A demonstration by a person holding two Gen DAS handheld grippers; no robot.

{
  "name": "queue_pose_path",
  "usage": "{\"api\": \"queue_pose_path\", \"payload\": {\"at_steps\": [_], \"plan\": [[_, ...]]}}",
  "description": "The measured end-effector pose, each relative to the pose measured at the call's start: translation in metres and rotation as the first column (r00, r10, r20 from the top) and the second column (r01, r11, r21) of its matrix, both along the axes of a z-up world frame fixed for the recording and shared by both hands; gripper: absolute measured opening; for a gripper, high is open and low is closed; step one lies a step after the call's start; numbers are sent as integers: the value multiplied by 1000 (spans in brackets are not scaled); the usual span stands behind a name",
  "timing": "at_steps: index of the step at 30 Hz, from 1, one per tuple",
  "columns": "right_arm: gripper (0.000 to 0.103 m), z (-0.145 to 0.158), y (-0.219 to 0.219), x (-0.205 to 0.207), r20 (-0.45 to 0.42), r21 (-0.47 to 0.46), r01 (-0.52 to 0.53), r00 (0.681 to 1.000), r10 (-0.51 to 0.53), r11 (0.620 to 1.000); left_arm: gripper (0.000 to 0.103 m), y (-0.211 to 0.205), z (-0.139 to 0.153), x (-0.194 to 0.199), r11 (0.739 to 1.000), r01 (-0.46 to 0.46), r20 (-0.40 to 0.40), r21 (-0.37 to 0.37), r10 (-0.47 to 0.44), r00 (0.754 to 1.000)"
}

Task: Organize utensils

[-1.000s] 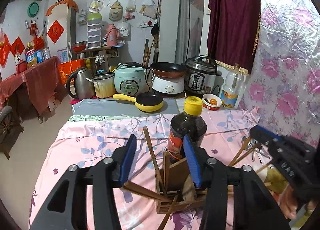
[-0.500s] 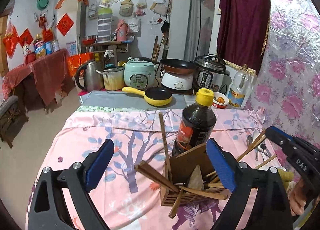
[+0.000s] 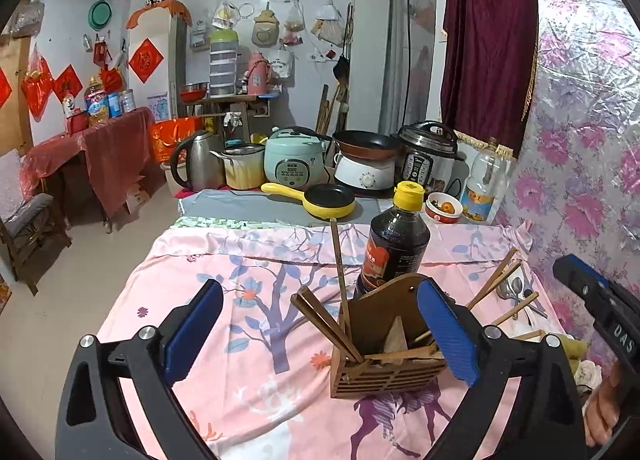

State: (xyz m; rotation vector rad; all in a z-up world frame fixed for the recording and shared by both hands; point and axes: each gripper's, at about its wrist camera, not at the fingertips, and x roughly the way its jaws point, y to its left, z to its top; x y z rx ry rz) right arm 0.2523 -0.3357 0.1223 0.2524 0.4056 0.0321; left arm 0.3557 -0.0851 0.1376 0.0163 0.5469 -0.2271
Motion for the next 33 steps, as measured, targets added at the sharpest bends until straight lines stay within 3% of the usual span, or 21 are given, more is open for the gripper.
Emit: {"api": "queue_pose_path", "payload": {"at_steps": [2,5,8,10,11,20,26,33], "plan": [[29,1,5,-10,6,-10,26,1000,-26,1000,97,0,2,-9,1000,-12,12,-11,12,1000],[54,-3,6,-23,2,16,74,997,-74,997,98,-1,-2,-19,998,-59,24,17,58,998],[64,-7,9,-38,0,-5,136,991,-136,991,98,3,-12,-27,998,-61,-18,12,62,998],[80,-10,13,-58,34,-1,174,984,-174,985,98,8,-18,-39,998,-58,-24,3,58,998],[97,-12,14,-69,59,11,195,979,-196,981,98,11,-20,-46,998,-60,-14,5,60,998],[97,-19,33,-123,122,31,204,971,-207,978,98,15,-31,-116,988,-118,96,97,109,989],[97,-26,27,-135,92,47,251,963,-254,967,98,20,-27,-141,986,-140,120,92,128,984],[97,-30,27,-150,65,44,228,971,-231,973,98,17,-18,-165,988,-140,145,71,129,981]]}}
